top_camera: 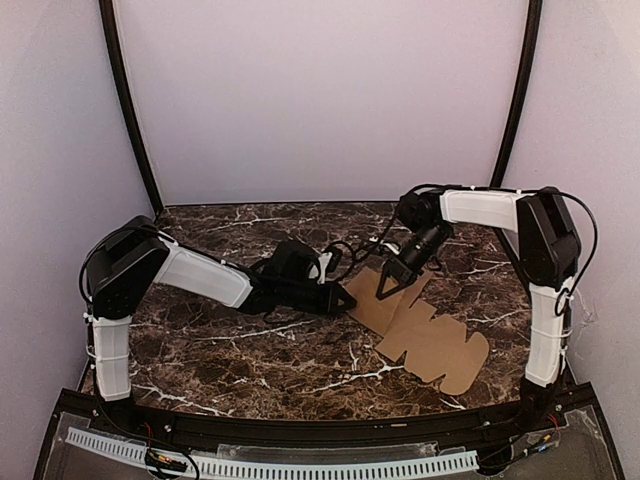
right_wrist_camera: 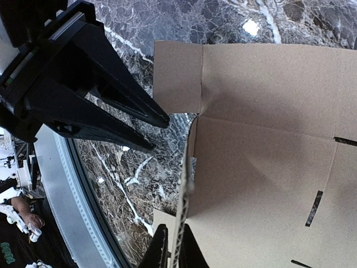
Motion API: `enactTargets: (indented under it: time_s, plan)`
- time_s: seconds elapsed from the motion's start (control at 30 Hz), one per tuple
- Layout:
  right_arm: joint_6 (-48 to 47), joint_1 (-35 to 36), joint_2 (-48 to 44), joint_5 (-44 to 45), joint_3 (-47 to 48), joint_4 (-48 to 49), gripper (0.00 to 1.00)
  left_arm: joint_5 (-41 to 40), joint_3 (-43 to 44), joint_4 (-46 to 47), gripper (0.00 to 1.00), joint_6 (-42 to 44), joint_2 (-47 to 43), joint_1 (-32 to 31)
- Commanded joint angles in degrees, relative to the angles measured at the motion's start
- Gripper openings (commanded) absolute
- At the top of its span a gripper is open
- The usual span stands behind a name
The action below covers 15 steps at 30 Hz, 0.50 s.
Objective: Fold the paper box
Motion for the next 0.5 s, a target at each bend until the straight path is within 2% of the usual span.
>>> enactTargets:
  time_s: [0.0, 0.03, 0.1, 0.17, 0.23, 0.37, 0.4, 0.47]
  plan:
    - [0.74, 0.75, 1.19, -0.74, 1.38, -1.01, 0.08, -0.09, -0.57, 1.08, 0.18, 0.05, 0.63, -0.06]
    - [0.74, 0.79, 1.32, -1.03, 1.31, -1.09, 0.11, -0.13, -0.58, 1.13, 0.18, -0.05, 0.68, -0.08]
    - [0.71, 0.82, 1.44, -1.68, 1.28, -1.53, 0.26, -0.17, -0.58, 1.28, 0.18, -0.19, 0.82, -0.08]
    - [0.39, 0.84, 1.46, -1.59, 1.7, -2.07, 0.31, -0.48, -0.77, 1.82, 0.17, -0.3, 1.02, -0.08]
    - [0.38, 0.84, 1.55, -0.69, 2.48, -2.64, 0.25, -0.79, -1.05, 2.22, 0.17, -0.37, 1.06, -0.08]
    - [0.31, 0.78, 1.75, 0.03, 3.26, -3.51, 0.03, -1.21, -1.24, 3.08, 0.17, -0.14, 1.12, -0.08]
    - [0.53, 0.79, 1.71, 0.07, 2.98, -3.43, 0.0, -1.27, -1.38, 3.19, 0.17, -0.08, 0.99, -0.04]
    - [1.24, 0.56, 1.14, -0.15, 1.72, -2.87, 0.0, -1.56, -1.67, 3.35, 0.17, 0.17, 0.6, 0.0]
